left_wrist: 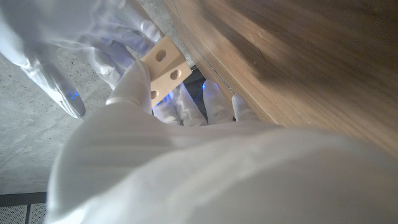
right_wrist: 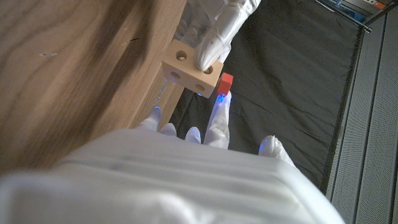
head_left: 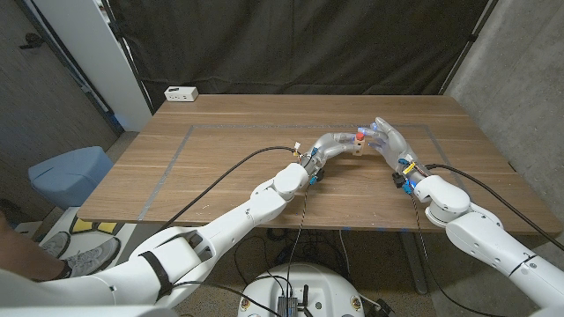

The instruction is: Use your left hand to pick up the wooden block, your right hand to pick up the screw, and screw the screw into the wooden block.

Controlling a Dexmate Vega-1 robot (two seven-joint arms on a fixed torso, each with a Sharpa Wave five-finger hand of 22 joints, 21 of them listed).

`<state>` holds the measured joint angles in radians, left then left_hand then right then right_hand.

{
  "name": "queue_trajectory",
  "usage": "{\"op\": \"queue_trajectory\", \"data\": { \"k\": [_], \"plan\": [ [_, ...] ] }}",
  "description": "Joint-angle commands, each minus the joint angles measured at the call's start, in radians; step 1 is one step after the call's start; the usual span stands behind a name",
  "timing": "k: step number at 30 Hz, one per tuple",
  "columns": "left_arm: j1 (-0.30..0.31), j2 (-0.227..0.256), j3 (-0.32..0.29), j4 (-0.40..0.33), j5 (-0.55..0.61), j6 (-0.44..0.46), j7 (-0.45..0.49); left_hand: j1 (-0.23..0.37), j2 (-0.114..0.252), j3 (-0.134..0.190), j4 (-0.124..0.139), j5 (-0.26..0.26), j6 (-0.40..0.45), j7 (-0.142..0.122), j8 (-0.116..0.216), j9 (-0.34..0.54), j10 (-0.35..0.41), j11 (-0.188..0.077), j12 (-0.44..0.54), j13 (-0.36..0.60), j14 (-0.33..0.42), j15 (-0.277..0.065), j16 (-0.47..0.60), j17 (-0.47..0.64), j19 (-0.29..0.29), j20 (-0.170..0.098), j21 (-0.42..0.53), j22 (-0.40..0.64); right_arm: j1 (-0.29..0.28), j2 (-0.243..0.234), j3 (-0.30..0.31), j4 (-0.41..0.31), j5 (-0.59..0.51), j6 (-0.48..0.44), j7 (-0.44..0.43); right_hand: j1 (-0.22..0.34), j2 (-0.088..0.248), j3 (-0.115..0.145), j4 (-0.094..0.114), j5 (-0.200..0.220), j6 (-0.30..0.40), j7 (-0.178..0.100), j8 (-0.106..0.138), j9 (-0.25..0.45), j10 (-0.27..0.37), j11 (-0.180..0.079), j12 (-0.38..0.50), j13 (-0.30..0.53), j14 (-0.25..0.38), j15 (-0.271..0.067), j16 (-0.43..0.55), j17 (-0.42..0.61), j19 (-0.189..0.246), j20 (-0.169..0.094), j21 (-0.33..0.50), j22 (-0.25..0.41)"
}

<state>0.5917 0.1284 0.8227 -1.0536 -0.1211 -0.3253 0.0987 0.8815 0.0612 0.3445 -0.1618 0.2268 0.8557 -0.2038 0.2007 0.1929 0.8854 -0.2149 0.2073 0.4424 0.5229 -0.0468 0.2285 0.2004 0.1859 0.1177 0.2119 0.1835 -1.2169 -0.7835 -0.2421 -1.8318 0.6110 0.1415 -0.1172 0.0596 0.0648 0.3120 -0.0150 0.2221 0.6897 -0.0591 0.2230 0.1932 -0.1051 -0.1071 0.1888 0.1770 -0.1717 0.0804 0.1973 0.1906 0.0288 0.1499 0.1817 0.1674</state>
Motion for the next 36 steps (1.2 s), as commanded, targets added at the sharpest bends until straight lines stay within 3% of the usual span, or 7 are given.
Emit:
{"op": "queue_trajectory", "data": {
  "k": [1,19,36],
  "plan": [
    [-0.003,-0.003,-0.002,0.010,-0.003,-0.003,-0.003,-0.014,0.026,0.017,0.009,0.005,0.053,0.037,0.009,0.004,0.009,0.000,0.006,0.003,0.011,-0.062,0.004,0.001,0.007,0.002,0.003,0.005,-0.005,0.003,0.003,-0.005,0.009,-0.017,-0.014,-0.001,0.009,-0.001,-0.001,0.007,0.012,-0.003,0.004,0.006,0.013,-0.003,0.008,0.003,-0.029,-0.004,0.004,0.002,0.005,-0.002,0.010,0.003],
    [-0.013,-0.009,-0.003,0.030,-0.009,-0.007,-0.008,-0.015,0.026,0.018,0.009,0.005,0.053,0.039,0.009,0.004,0.009,0.000,0.006,0.003,0.011,-0.062,0.003,0.000,0.006,0.002,0.003,0.005,-0.008,0.011,0.004,0.002,0.005,-0.013,-0.029,0.001,0.010,0.001,-0.003,0.008,0.051,-0.001,0.016,0.009,0.033,-0.006,0.011,0.003,-0.016,-0.003,0.008,0.001,0.016,0.004,0.013,0.003],
    [-0.028,-0.024,-0.002,0.069,-0.018,-0.019,-0.021,-0.015,0.027,0.018,0.009,0.005,0.053,0.038,0.009,0.004,0.008,0.001,0.006,0.003,0.011,-0.062,0.003,0.001,0.007,0.002,0.003,0.005,-0.024,0.011,0.014,-0.019,0.000,-0.023,-0.059,0.013,0.013,0.008,-0.010,0.010,0.123,0.015,0.036,0.011,0.107,-0.002,0.026,0.003,0.024,-0.017,0.015,-0.001,0.046,0.000,0.017,0.002]
  ]
}}
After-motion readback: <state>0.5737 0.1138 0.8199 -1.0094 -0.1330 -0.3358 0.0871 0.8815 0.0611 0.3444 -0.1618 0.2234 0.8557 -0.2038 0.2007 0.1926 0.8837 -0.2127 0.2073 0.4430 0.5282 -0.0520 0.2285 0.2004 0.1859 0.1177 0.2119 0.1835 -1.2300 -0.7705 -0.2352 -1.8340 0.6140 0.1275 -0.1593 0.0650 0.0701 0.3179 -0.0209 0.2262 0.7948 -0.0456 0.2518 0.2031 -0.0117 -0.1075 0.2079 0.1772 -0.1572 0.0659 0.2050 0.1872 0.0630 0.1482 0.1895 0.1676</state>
